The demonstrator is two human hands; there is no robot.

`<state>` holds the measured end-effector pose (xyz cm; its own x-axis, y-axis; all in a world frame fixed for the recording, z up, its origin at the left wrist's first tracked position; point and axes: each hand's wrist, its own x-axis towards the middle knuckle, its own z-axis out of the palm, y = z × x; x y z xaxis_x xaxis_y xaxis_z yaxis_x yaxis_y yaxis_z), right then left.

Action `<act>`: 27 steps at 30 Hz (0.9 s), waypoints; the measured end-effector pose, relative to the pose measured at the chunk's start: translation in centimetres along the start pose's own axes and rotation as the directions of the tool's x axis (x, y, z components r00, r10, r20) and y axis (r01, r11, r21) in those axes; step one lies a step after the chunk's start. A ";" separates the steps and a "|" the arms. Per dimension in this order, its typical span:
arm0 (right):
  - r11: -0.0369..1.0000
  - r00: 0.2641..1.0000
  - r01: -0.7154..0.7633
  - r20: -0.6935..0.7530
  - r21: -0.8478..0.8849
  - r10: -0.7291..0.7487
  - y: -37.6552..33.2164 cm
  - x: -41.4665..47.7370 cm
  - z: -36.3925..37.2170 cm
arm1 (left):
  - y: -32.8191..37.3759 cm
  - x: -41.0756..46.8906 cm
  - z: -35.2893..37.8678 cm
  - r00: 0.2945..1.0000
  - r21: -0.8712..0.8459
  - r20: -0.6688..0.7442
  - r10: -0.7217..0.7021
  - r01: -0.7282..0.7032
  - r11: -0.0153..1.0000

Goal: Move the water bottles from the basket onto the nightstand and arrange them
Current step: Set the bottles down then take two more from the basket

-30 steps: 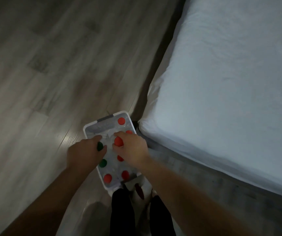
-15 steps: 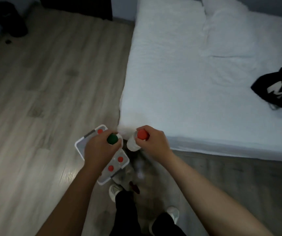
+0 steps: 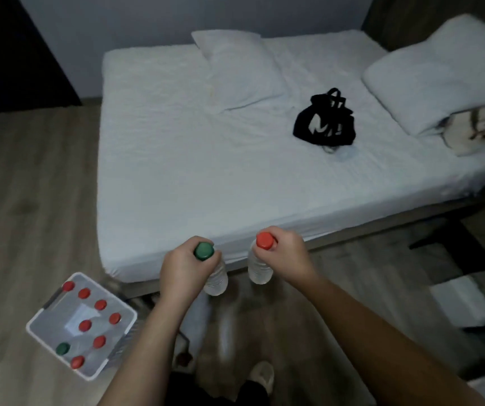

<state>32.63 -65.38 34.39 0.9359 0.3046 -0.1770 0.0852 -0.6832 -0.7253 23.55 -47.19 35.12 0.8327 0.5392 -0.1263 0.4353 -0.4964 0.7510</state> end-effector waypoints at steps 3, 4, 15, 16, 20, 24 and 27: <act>0.998 0.995 -0.065 -0.081 0.008 0.065 3.5 -0.7 -4.7 | 4.6 -0.3 4.0 0.996 -0.039 0.061 0.060 -0.058 0.998; 0.996 0.990 -0.085 -0.110 0.015 0.086 4.5 -1.0 -6.1 | 6.0 -0.4 5.1 0.993 -0.050 0.078 0.085 -0.082 0.995; 0.955 0.901 -0.268 -0.317 0.126 0.295 13.1 -3.0 -15.5 | 16.4 0.5 15.0 0.940 -0.143 0.184 0.288 -0.265 0.954; 0.951 0.894 -0.282 -0.324 0.129 0.309 13.8 -3.0 -16.1 | 17.0 0.9 15.9 0.931 -0.134 0.205 0.301 -0.278 0.951; 0.922 0.869 -0.344 -0.312 0.175 0.384 16.5 -1.6 -19.0 | 19.4 3.3 20.1 0.888 -0.116 0.301 0.348 -0.328 0.937; 0.896 0.836 -0.384 -0.329 0.221 0.440 19.6 1.7 -21.7 | 22.4 6.6 24.7 0.823 -0.124 0.417 0.385 -0.367 0.922; 0.889 0.816 -0.397 -0.357 0.228 0.455 21.7 4.4 -24.3 | 25.5 9.1 28.2 0.765 -0.112 0.470 0.441 -0.443 0.889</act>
<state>46.87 -94.98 34.02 0.9242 -0.2994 -0.2370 -0.3732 -0.5771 -0.7264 51.85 -74.15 34.82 0.9896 -0.1258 -0.0700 -0.0204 -0.6043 0.7965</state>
